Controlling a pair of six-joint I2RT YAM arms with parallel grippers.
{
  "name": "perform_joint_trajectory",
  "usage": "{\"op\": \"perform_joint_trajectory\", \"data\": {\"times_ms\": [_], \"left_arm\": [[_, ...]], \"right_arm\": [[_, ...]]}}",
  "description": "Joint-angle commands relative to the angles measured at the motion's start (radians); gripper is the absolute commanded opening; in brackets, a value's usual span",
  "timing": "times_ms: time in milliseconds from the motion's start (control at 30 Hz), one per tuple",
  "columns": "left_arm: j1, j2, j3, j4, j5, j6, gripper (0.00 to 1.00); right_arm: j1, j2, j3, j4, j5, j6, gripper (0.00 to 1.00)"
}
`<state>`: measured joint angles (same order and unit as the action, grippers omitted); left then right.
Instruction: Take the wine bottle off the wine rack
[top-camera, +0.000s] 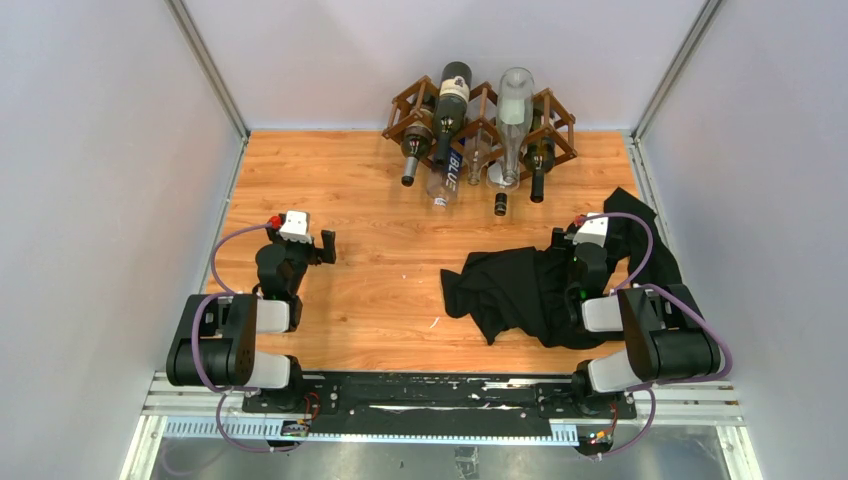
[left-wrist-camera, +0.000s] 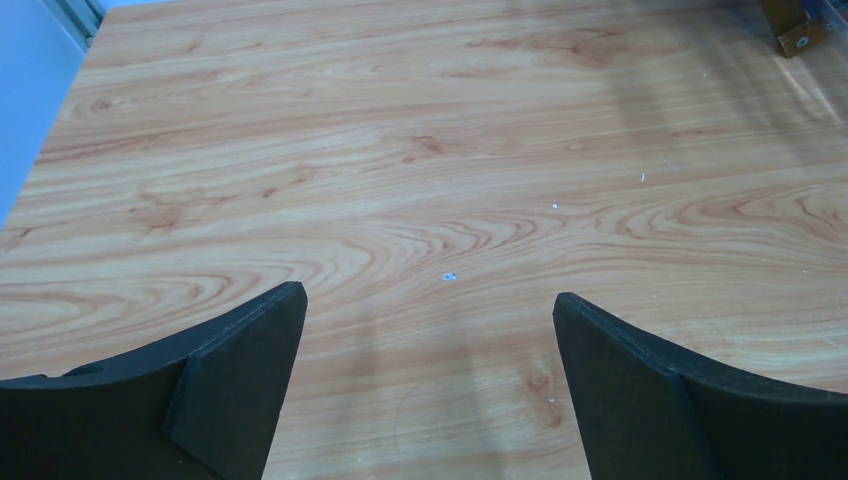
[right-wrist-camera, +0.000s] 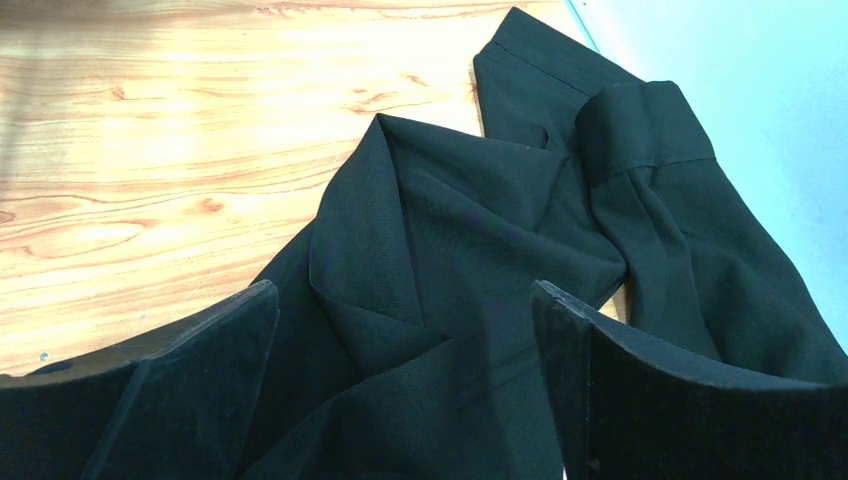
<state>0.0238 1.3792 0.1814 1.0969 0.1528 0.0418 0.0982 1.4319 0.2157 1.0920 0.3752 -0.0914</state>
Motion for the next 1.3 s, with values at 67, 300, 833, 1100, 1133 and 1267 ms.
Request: {"op": "perform_joint_trajectory", "data": {"times_ms": [67,300,833,1100,1133,1267], "left_arm": [[-0.002,-0.001,0.004,0.009,-0.011,0.013,1.0],[-0.002,-0.005,0.004,0.02,0.004,0.018,1.0],[0.036,-0.131,0.607,-1.001,0.075,0.001,1.0],[0.037,-0.027,0.988,-1.447,0.163,0.021,1.0],[0.037,-0.014,1.026,-1.491,0.158,0.022,1.0],[0.037,0.013,1.119,-1.611,0.136,0.029,1.0]], "right_arm": [[0.006,0.008,-0.012,0.032,0.021,-0.005,1.0],[0.004,0.0,-0.012,0.036,0.042,0.002,1.0],[0.013,-0.463,0.336,-0.939,0.172,0.425,1.0],[0.013,-0.554,0.464,-1.057,-0.123,0.522,1.0],[0.013,-0.538,0.507,-1.099,-0.158,0.526,1.0],[0.075,-0.396,0.774,-1.337,-0.22,0.529,1.0]]}}
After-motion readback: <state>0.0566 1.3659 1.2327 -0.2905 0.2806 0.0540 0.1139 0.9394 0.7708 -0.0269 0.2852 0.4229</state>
